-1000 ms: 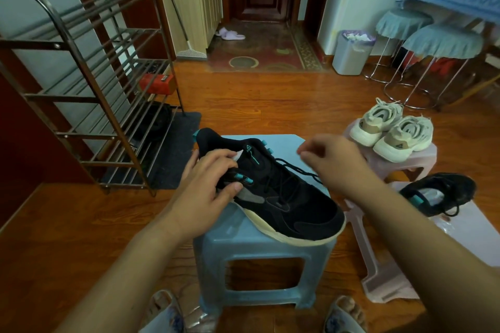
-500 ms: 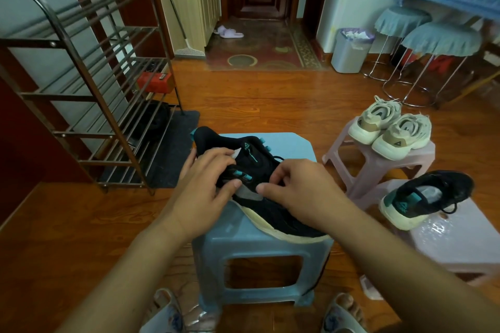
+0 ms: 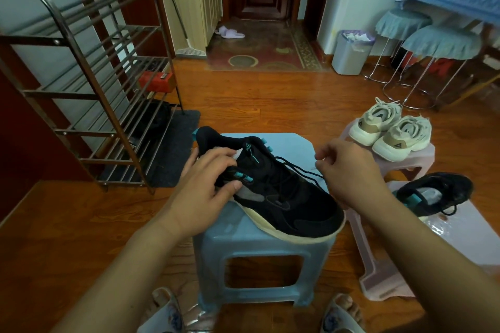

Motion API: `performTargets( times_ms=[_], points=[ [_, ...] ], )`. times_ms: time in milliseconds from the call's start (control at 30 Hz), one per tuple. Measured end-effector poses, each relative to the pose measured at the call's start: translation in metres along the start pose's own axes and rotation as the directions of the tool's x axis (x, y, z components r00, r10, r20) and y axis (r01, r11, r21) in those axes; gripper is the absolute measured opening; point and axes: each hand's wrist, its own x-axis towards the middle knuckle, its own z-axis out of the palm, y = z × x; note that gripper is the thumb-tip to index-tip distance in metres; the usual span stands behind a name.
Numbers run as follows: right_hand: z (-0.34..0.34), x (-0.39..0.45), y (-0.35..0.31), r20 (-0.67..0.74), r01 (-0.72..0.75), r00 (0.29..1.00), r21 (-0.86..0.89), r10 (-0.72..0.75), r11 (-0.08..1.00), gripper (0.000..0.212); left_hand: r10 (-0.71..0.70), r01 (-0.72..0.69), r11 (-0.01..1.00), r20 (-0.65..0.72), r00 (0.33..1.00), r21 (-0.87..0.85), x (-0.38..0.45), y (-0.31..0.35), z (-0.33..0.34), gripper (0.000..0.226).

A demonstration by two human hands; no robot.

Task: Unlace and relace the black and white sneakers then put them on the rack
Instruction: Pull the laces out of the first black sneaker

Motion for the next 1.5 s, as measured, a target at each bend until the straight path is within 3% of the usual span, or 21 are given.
performTargets(
  times_ms=[167, 267, 467, 667, 767, 833, 933, 1000, 1100, 1200, 1300, 1367, 1500],
  points=[
    [0.001, -0.001, 0.001, 0.057, 0.064, 0.996, 0.061, -0.068, 0.996, 0.015, 0.019, -0.016, 0.997, 0.040, 0.999, -0.076, 0.002, -0.008, -0.008, 0.034],
    [0.000, -0.005, -0.004, 0.082, 0.129, 0.987, 0.094, -0.137, 0.987, 0.017, 0.015, -0.012, 0.997, 0.042, 0.999, -0.081, 0.002, -0.009, -0.008, 0.028],
    [0.008, -0.036, -0.035, 0.263, 0.242, 0.926, 0.134, -0.270, 0.961, 0.014, 0.012, -0.010, 0.996, 0.021, 1.000, -0.094, 0.003, -0.006, -0.005, 0.037],
    [0.032, -0.047, -0.050, 0.143, 0.175, 0.974, 0.029, -0.177, 0.984, 0.023, -0.016, 0.016, 1.000, -0.036, 0.999, 0.013, 0.000, 0.003, 0.003, 0.023],
    [0.026, -0.037, -0.043, 0.218, 0.137, 0.964, 0.081, -0.152, 0.987, 0.010, -0.038, 0.048, 0.993, -0.098, 0.995, 0.109, -0.003, 0.011, 0.008, 0.036],
    [0.016, -0.029, -0.034, 0.293, 0.143, 0.942, 0.086, -0.163, 0.986, 0.019, -0.042, 0.056, 0.991, -0.110, 0.993, 0.123, -0.004, 0.014, 0.008, 0.037],
    [0.009, -0.020, -0.025, 0.280, 0.246, 0.928, 0.034, -0.245, 0.969, 0.015, -0.033, 0.042, 0.994, -0.089, 0.995, 0.102, -0.004, 0.011, 0.006, 0.035],
    [0.014, -0.020, -0.025, 0.205, 0.365, 0.915, -0.044, -0.349, 0.930, 0.012, -0.034, 0.041, 0.995, -0.081, 0.996, 0.095, -0.003, 0.011, 0.006, 0.032],
    [0.025, -0.023, -0.033, 0.148, 0.551, 0.834, -0.260, -0.531, 0.793, 0.013, -0.045, 0.052, 0.994, -0.073, 0.996, 0.098, -0.003, 0.012, 0.006, 0.026],
    [0.023, -0.018, -0.035, 0.226, 0.668, 0.740, -0.354, -0.633, 0.655, 0.006, -0.050, 0.056, 0.992, -0.056, 0.997, 0.109, -0.003, 0.012, 0.006, 0.021],
    [0.020, -0.011, -0.034, 0.273, 0.724, 0.687, -0.333, -0.674, 0.604, 0.003, -0.053, 0.057, 0.991, -0.039, 0.998, 0.119, -0.003, 0.012, 0.004, 0.020],
    [0.020, -0.009, -0.027, 0.226, 0.708, 0.705, -0.268, -0.672, 0.653, 0.007, -0.053, 0.057, 0.990, -0.031, 0.998, 0.131, -0.003, 0.012, 0.003, 0.016],
    [0.021, -0.010, -0.015, 0.180, 0.520, 0.839, 0.010, -0.513, 0.854, 0.010, -0.045, 0.046, 0.986, -0.012, 0.999, 0.162, -0.002, 0.012, 0.001, 0.014]
  ],
)
